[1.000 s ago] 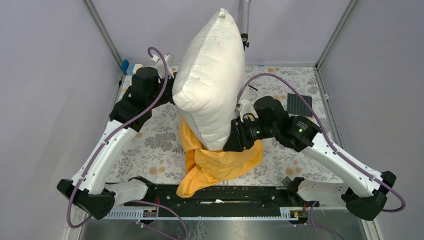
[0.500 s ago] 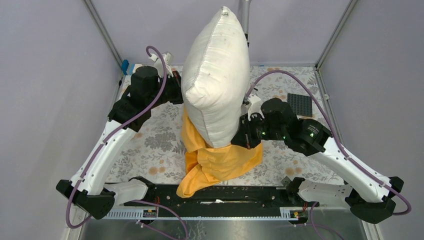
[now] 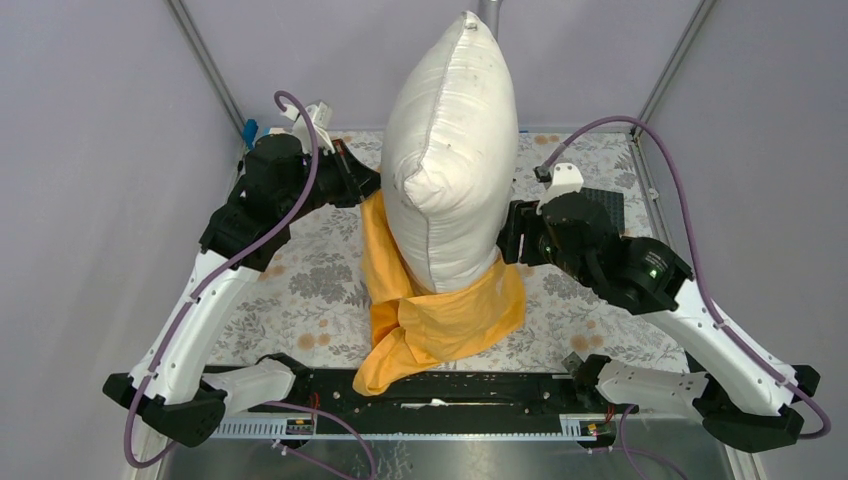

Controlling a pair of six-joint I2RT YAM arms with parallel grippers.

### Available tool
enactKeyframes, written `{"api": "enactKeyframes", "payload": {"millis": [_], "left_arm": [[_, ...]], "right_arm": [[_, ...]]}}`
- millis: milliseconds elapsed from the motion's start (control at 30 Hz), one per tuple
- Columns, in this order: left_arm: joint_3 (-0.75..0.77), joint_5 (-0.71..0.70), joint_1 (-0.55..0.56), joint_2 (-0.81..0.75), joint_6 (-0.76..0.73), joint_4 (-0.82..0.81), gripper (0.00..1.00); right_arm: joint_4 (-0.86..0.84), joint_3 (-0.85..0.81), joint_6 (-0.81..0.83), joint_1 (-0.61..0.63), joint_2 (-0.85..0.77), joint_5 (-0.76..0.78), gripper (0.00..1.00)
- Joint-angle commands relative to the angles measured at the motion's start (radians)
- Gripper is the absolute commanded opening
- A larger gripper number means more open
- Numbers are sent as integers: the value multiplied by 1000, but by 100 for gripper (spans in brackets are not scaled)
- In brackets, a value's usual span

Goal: Put the pillow into the pillowcase

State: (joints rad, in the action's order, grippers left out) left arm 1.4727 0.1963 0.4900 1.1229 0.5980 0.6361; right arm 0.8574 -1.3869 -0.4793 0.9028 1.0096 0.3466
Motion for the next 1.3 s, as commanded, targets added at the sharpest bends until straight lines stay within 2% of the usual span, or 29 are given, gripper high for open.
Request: {"api": "enactKeyframes", "payload": {"millis": [0,100,200,267,467,633,867,933,1167,1267], "left_arm": [[15,-15,2,-35,-20,-59,0],[20,-14,2,-32,-21,-56,0],[21,-11,2,-31,-21,-56,0],[19,-11,1,-32,-21,-56,0],[6,1,1,-34,-26,-58,0],[-22,1,1,-48,-28,-73,0],[-53,16,1,-60,-23,-99,0],[-54,20,1,-60,-23,-106,0],[-35,30,1,-51,-21,-116,0],[-29,33,1,-48,-21,-116,0]], "right_arm": [[-21,-39,-20,-77,28,147,60],[-74,-15,-19,-211,36,28,49],[-131,12,-18,-327,62,-84,46],[-157,11,-12,-370,101,-136,46],[-222,-10,24,-386,207,-255,57],[-215,5,29,-386,256,-221,57],[-216,41,45,-384,280,-231,47],[-214,41,52,-384,289,-208,47],[-225,-86,91,-385,395,-170,47],[-225,-131,102,-385,444,-155,42]]}}
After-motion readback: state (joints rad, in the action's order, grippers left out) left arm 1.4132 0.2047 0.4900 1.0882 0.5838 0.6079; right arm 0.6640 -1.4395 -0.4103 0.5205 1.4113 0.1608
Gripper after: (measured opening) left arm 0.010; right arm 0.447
